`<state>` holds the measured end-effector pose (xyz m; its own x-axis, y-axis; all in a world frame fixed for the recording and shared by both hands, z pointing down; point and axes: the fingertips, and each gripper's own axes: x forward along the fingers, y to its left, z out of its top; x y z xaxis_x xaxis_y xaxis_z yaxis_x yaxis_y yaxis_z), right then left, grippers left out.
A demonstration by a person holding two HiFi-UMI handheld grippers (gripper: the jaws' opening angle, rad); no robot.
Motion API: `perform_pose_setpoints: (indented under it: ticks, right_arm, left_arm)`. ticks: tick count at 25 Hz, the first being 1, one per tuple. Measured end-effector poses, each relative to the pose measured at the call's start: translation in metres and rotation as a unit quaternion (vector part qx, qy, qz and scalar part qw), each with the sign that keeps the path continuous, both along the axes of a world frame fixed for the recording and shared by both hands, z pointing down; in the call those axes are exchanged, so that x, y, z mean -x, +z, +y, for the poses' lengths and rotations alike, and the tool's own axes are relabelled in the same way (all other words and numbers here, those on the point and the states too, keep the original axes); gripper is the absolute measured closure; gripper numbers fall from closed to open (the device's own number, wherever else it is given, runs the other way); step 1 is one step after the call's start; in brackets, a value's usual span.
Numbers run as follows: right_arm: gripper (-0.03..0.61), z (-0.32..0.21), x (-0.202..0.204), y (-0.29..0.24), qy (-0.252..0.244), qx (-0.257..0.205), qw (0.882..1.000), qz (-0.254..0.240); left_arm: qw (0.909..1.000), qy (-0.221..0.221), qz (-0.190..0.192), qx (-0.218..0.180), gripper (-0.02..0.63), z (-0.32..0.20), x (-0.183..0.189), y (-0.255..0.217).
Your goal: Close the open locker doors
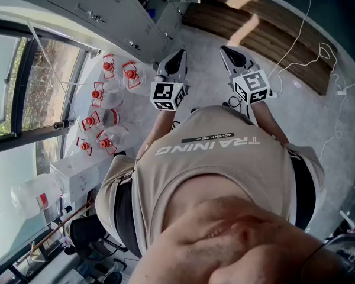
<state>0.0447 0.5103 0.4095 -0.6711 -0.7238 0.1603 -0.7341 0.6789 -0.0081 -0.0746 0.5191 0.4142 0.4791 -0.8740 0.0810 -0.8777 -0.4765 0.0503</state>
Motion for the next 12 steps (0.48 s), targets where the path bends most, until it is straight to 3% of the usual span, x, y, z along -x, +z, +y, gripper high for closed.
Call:
perform_pose_setpoints:
  ticks: [12]
  right_arm:
    - [0.565, 0.009, 0.021, 0.02, -0.003, 0.019, 1.0, 0.02]
  left_arm:
    - [0.9996, 0.002, -0.013, 0.026, 0.614, 0.012, 0.019, 0.03]
